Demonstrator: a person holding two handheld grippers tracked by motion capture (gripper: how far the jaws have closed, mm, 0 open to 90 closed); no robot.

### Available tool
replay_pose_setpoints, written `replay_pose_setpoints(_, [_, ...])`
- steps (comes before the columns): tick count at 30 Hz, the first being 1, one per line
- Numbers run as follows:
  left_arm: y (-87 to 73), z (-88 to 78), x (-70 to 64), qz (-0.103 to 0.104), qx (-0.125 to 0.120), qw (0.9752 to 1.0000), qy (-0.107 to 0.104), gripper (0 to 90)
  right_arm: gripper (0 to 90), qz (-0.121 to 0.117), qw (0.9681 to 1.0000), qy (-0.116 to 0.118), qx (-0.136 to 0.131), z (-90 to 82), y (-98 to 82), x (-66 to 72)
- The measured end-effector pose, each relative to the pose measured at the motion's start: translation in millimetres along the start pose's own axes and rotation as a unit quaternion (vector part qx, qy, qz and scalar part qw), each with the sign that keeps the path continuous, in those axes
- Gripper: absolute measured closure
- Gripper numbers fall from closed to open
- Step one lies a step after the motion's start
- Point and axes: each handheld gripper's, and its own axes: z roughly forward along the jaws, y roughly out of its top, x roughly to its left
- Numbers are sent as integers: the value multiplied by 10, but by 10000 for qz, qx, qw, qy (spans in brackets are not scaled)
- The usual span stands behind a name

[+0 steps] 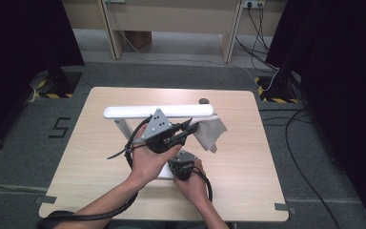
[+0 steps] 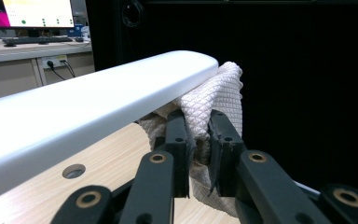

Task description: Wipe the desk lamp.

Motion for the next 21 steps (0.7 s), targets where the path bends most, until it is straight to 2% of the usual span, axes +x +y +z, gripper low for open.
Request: replay_pose_setpoints(21, [-26,-130,70,-8,-47,9999,145,802,900,9,10000,13,17,-1,2,-1])
